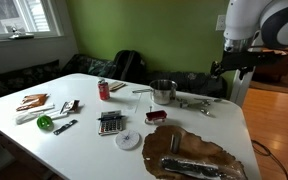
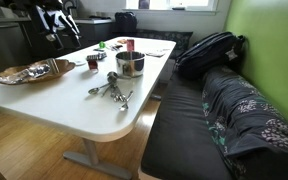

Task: Put the small silver pot inside the bigger pot

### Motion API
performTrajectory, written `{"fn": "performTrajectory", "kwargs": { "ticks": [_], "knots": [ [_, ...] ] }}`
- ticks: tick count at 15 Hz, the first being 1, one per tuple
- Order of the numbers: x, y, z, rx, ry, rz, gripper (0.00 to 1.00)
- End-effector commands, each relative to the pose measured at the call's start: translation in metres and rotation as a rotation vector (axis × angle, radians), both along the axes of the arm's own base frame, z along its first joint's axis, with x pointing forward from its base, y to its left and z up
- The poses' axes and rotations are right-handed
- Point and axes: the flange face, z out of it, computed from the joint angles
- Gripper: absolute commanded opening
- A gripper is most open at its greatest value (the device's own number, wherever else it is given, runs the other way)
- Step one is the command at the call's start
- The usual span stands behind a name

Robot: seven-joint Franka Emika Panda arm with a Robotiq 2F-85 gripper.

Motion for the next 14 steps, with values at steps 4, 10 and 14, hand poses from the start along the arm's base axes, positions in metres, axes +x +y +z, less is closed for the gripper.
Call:
{"fn": "performTrajectory", "kwargs": {
  "ticks": [4, 10, 14],
  "knots": [
    [0.073, -0.026, -0.081, 0.044, 0.046, -0.148, 1.0],
    [0.073, -0.028, -0.081, 0.073, 0.05, -0.139, 1.0],
    [0.106, -0.016, -0.092, 0.129, -0.109, -0.095, 1.0]
  ]
}}
